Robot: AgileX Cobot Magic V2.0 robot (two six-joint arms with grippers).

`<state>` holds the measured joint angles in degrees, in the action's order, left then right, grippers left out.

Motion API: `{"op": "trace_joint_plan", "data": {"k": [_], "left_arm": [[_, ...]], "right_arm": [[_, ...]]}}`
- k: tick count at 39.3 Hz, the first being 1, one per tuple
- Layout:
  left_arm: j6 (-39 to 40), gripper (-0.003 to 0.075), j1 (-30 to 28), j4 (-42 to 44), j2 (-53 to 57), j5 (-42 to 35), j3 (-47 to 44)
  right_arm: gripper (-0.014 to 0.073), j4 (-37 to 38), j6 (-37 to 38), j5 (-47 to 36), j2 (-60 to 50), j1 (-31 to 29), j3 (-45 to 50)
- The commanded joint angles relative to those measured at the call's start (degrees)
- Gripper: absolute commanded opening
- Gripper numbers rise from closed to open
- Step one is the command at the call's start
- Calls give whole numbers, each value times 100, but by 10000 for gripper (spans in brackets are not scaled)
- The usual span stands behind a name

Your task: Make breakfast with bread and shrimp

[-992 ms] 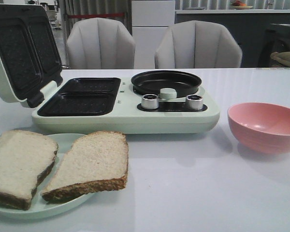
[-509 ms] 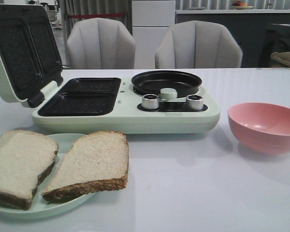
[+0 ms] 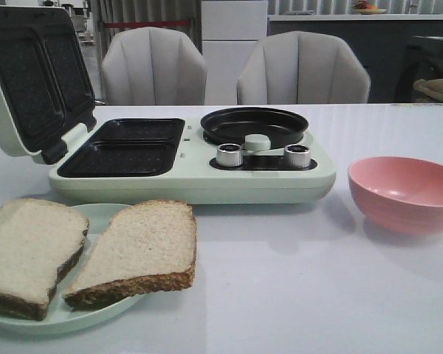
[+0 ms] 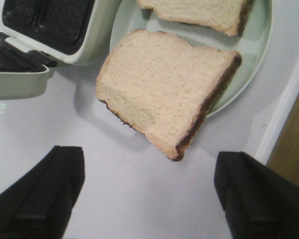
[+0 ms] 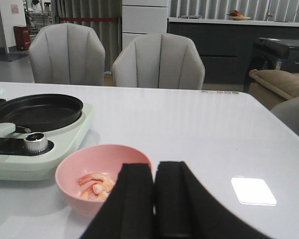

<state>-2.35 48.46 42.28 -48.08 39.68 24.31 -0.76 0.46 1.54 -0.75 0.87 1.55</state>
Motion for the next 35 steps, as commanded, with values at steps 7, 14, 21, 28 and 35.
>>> {"op": "trace_joint_plan", "data": {"k": [7,14,21,28,35], "left_arm": [[567,585,81,1319,-930,-73,102],[654,585,81,1452,-1527,-150,103],[683,585,8,1723,-1985,-246,103],[943,585,-209,2234,-2443,-444,103],[969,585,-400,2662,-2794,-517,103]], "right_arm": [[153,76,-46,-538,-107,-39,-96],[153,76,-46,-538,-107,-39,-96],[153,76,-46,-538,-107,-39,-96],[153,76,-46,-538,-107,-39,-96],[153,76,-46,-538,-107,-39,-96]]}}
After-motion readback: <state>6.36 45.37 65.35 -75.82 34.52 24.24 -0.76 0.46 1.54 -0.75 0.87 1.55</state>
